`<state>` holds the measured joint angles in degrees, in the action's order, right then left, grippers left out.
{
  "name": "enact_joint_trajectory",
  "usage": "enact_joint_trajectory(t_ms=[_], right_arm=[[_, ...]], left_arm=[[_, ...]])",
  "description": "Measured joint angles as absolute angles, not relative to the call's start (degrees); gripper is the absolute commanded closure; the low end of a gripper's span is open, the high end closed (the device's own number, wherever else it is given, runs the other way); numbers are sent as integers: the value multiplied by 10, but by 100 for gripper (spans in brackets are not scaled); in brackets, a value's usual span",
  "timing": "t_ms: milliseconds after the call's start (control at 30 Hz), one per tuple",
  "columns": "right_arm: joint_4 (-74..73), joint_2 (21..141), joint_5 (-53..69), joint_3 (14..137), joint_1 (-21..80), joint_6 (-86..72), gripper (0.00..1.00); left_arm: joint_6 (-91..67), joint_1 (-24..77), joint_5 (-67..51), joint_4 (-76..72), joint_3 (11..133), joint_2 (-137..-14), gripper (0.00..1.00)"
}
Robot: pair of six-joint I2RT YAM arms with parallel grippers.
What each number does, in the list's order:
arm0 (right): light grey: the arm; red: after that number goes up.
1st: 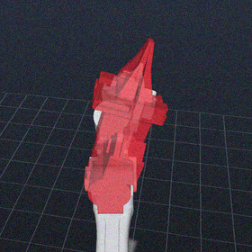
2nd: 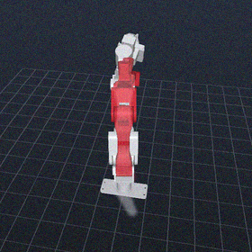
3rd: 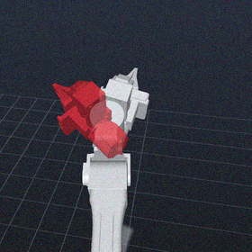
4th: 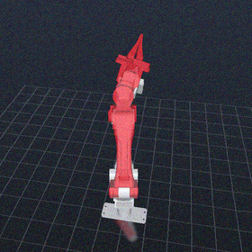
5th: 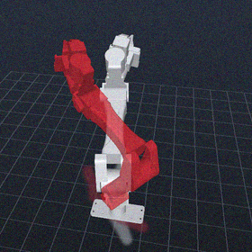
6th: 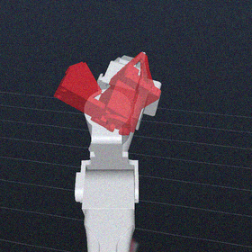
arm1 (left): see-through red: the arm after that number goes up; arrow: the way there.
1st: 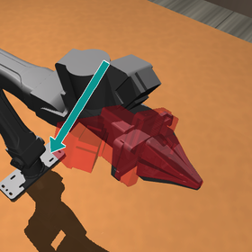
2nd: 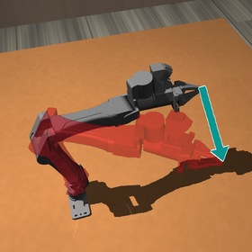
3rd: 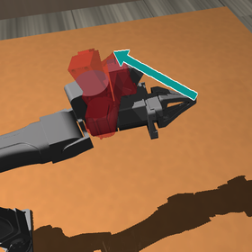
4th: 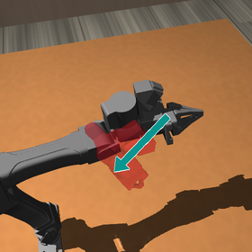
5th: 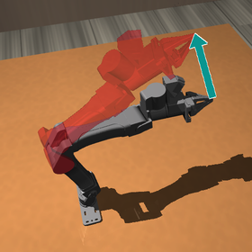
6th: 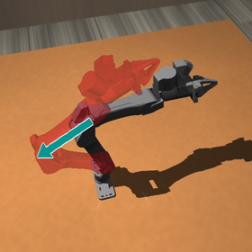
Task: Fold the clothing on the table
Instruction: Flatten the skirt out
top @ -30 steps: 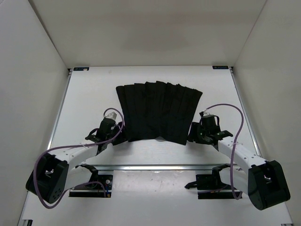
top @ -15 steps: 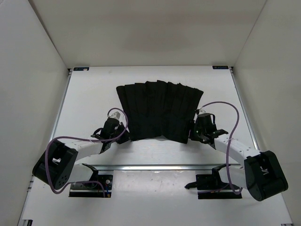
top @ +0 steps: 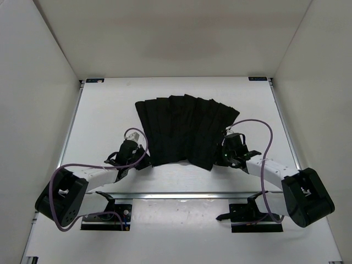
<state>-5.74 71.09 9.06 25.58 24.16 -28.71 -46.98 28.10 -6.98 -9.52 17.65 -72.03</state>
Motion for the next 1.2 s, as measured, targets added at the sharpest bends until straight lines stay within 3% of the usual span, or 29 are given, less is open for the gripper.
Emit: enact_joint_trajectory(t_ms=[167, 400, 600, 767, 933, 1067, 1200], right_arm=[[-72, 703, 103, 255, 233, -287, 100], [-212, 680, 84, 329, 203, -239, 100], [-297, 619, 130, 507, 156, -182, 100], [-331, 564, 215, 688, 120, -161, 100], [-357, 553, 253, 808, 131, -149, 100], [-369, 600, 268, 862, 131, -135, 100], [-390, 737, 269, 931, 131, -121, 100]], left_arm=[[-465, 274, -69, -81, 165, -694, 100], [-436, 264, -60, 34, 178, -603, 100], [-383, 211, -48, 172, 362, -485, 100], [-346, 200, -46, 238, 588, -460, 100], [-337, 196, -54, 269, 697, -446, 100], [-321, 184, -61, 280, 733, -483, 100], [-299, 168, -67, 284, 760, -594, 100]])
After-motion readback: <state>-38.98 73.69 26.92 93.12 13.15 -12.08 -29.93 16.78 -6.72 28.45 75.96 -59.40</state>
